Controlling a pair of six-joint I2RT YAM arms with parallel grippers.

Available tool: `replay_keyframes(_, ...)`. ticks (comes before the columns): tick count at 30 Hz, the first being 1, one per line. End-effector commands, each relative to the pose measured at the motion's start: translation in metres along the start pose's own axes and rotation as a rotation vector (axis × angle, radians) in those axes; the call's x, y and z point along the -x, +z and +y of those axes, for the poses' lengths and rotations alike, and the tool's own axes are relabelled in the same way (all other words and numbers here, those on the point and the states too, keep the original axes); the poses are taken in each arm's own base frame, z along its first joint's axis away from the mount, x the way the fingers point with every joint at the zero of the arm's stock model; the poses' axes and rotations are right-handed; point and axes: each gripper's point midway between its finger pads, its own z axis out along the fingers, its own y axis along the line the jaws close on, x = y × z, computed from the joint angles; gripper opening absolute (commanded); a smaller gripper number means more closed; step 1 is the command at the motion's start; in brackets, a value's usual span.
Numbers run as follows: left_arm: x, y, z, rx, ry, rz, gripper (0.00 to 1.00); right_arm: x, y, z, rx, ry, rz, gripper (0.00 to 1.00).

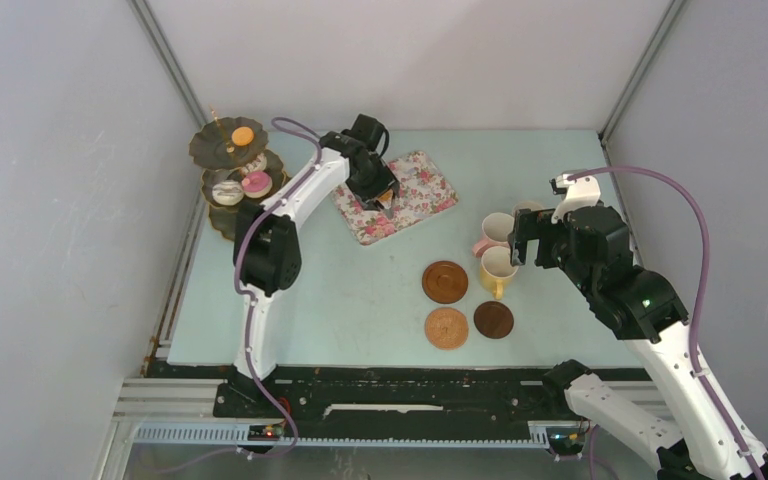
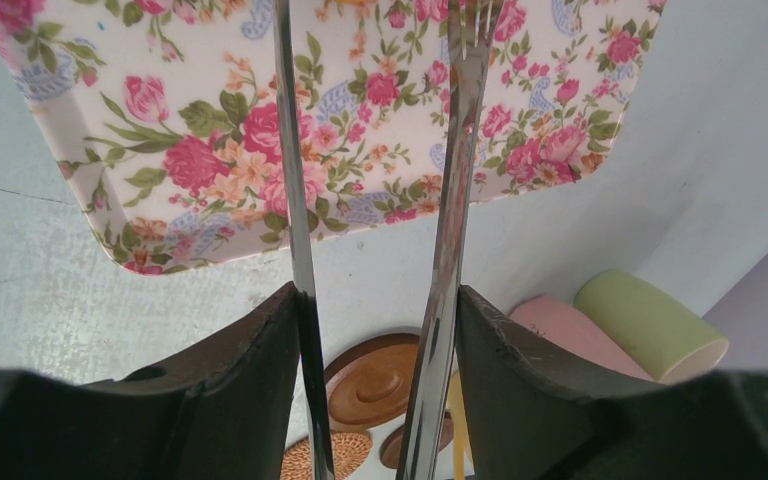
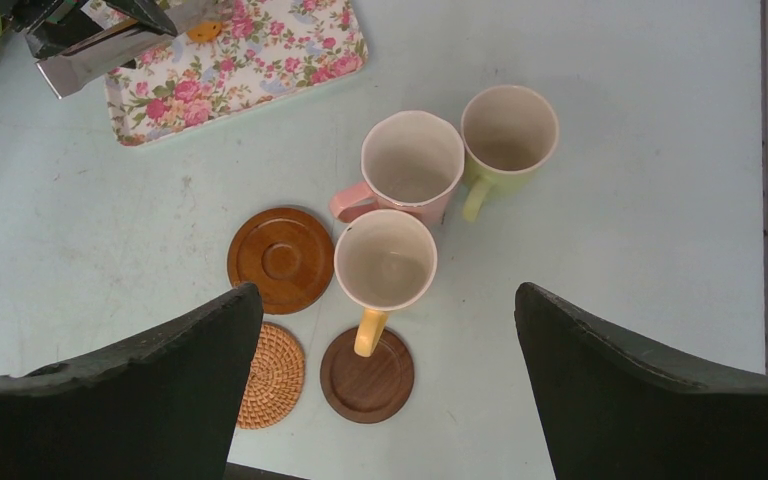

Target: Serve the afternoon tea

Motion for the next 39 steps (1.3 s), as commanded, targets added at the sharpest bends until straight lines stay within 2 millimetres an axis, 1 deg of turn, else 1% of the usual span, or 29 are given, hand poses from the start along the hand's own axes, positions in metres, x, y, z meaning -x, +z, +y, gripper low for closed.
replay_keyframes(1,-0.001,-0.011,-0.012,-0.021,0.028,-0.014,0.58,0.01,-0.001,0.001,0.0,0.012,-0.046,1.0)
replay_keyframes(4,-0.004,-0.007,-0.009,-0.001,0.025,-0.013,0.57,0.01,-0.001,0.001,0.001,0.012,-0.046,1.0)
replay_keyframes(7,-0.004,-0.008,-0.005,0.024,0.032,-0.024,0.55,0.01,-0.001,0.001,0.0,0.013,-0.045,1.0)
replay_keyframes(9,0.0,-0.007,0.002,0.056,0.038,-0.047,0.54,0.009,-0.001,0.0,-0.002,0.013,-0.045,1.0)
replay_keyframes(13,-0.001,-0.002,0.007,0.083,0.042,-0.045,0.52,0.009,-0.001,0.001,0.0,0.013,-0.045,1.0)
replay_keyframes(17,-0.004,0.001,0.005,0.07,0.044,-0.032,0.49,0.009,-0.002,0.001,0.0,0.012,-0.045,1.0)
replay_keyframes(23,-0.006,0.004,0.003,0.057,0.047,-0.017,0.51,0.009,-0.002,-0.001,-0.005,0.012,-0.044,1.0)
replay_keyframes(29,-0.003,-0.003,-0.001,0.026,0.042,-0.008,0.5,0.009,-0.002,-0.001,-0.007,0.014,-0.046,1.0)
replay_keyframes(33,-0.003,-0.004,-0.003,0.011,0.035,-0.004,0.45,0.009,-0.002,-0.001,-0.009,0.013,-0.046,1.0)
replay_keyframes(35,-0.002,-0.004,-0.002,0.013,0.034,-0.005,0.44,0.01,-0.002,-0.001,-0.007,0.013,-0.048,1.0)
replay_keyframes(37,-0.003,-0.005,0.001,0.025,0.034,-0.004,0.44,0.009,-0.002,-0.001,-0.006,0.012,-0.046,1.0)
replay_keyframes(39,-0.004,-0.005,0.003,0.034,0.032,-0.001,0.47,0.01,-0.002,-0.001,-0.007,0.013,-0.047,1.0)
